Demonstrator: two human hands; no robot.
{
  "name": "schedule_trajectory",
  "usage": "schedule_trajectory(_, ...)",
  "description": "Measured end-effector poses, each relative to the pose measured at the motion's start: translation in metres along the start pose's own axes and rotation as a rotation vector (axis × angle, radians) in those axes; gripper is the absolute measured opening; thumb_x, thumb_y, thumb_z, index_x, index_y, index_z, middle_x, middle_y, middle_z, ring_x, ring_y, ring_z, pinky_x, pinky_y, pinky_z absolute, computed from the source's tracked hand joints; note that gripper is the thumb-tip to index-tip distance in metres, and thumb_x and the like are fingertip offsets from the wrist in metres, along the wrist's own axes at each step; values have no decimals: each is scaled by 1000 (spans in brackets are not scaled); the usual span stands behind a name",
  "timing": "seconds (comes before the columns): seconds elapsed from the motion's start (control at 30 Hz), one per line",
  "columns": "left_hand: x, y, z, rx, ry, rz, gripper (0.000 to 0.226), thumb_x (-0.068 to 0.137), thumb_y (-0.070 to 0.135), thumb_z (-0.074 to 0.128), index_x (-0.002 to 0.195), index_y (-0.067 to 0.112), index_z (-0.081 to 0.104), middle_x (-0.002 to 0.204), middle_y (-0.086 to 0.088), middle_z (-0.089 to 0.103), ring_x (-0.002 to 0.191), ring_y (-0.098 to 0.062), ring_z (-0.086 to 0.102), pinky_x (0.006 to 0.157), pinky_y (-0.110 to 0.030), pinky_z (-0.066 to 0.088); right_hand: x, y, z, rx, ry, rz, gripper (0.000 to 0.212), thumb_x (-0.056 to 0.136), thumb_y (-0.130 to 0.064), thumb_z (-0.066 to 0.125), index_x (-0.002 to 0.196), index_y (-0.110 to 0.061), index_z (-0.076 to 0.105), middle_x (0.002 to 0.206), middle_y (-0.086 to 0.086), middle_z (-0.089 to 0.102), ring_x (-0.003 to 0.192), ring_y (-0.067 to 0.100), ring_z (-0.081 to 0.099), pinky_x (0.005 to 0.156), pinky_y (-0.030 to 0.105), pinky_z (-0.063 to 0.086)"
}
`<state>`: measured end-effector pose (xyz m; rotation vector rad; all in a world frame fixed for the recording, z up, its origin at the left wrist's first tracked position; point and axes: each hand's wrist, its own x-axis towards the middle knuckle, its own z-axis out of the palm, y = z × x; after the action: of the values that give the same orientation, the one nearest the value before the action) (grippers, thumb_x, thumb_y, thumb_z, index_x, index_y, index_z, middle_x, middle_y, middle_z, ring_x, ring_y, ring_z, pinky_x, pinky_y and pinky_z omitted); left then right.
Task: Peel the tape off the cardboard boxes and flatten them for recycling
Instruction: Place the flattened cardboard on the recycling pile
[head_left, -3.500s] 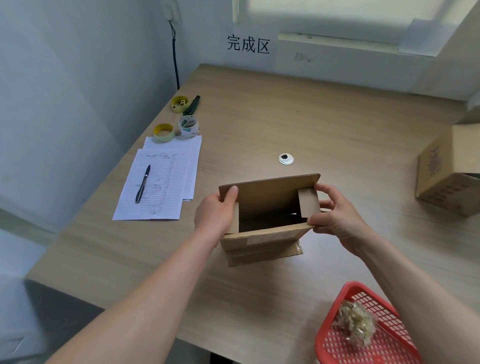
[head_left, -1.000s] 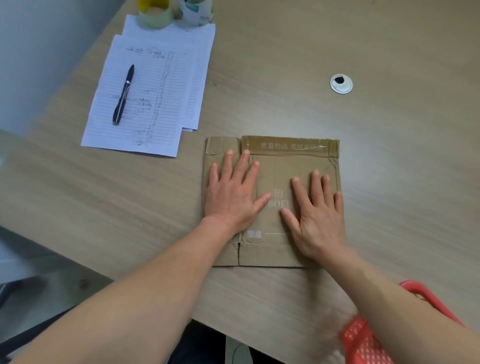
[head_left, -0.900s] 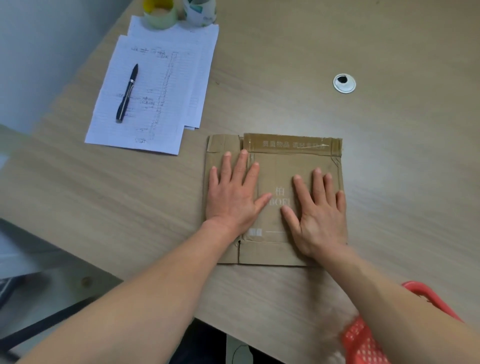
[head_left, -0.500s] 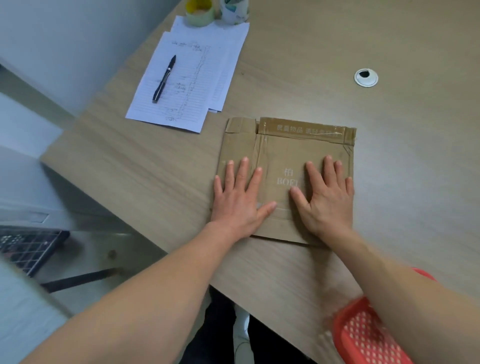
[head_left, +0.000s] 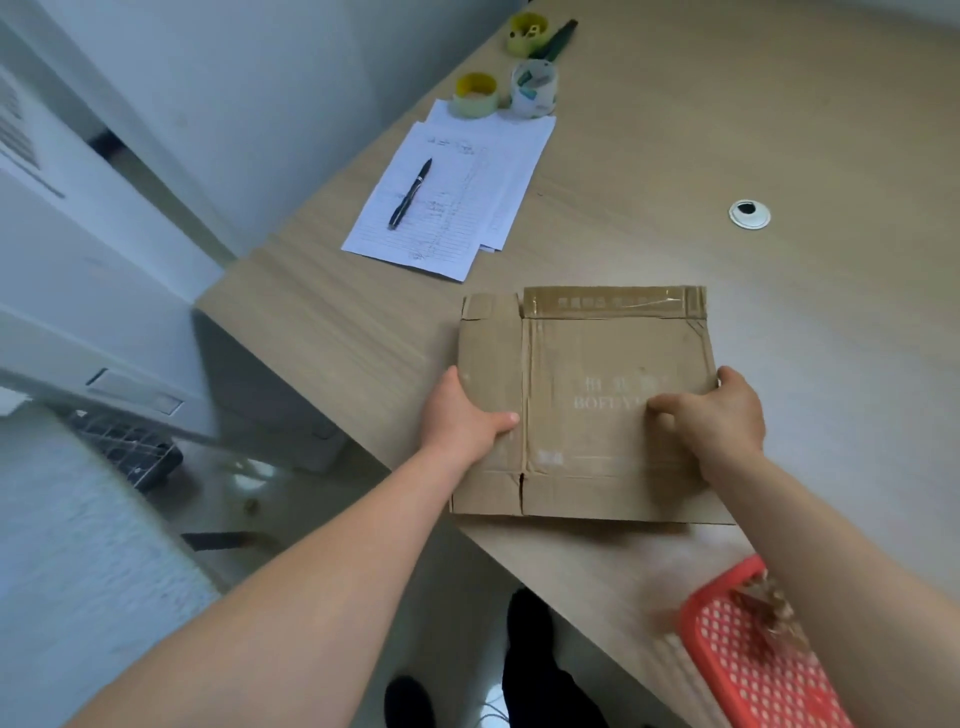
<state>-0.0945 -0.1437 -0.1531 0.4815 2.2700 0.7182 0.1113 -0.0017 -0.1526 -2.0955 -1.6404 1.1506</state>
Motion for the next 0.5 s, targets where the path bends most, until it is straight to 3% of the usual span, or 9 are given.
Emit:
schedule_trajectory(0.1, -20, -22, -24, 49, 84, -5, 70, 71, 32, 89, 125, 18, 47, 125, -2, 58, 114, -25, 58, 91, -37, 49, -36, -20, 6, -65, -51, -80, 61, 64, -32, 87, 115, -20, 57, 111, 1, 67, 100, 29, 62, 87, 43, 53)
schedule_trajectory(0.2, -43, -48, -52, 129, 225, 35, 66, 77, 28, 86, 123, 13, 41, 124, -7, 54, 112, -28, 57, 86, -37, 49, -86, -44, 23, -122, -63, -215, 76, 67, -33, 87, 131, -20, 47, 119, 1, 62, 110, 30, 60, 89, 42, 49)
schedule_trajectory(0.33, -74, -99, -104, 90, 336, 8, 66, 78, 29, 85, 121, 13, 38, 125, -8, 53, 102, -26, 57, 78, -34, 47, -157, -68, 51, -133, -94, -361, 78, 72, -31, 84, 137, -20, 44, 118, -1, 59, 111, 27, 58, 90, 41, 48)
schedule_trajectory(0.4, -89, -134, -140, -49, 344, -23, 65, 74, 33, 87, 117, 17, 41, 118, -2, 55, 95, -19, 52, 75, -31, 43, -186, -75, 64, -64, -147, -377, 62, 76, -25, 80, 131, -20, 53, 111, -5, 61, 104, 24, 60, 89, 37, 48)
schedule_trajectory(0.5, -115, -192, -195, -240, 324, -18, 66, 70, 39, 87, 121, 21, 49, 113, 6, 60, 99, -15, 59, 84, -33, 50, -232, -82, 86, 127, -265, -318, 27, 78, -8, 68, 102, -19, 72, 86, -2, 72, 75, 21, 66, 71, 31, 52)
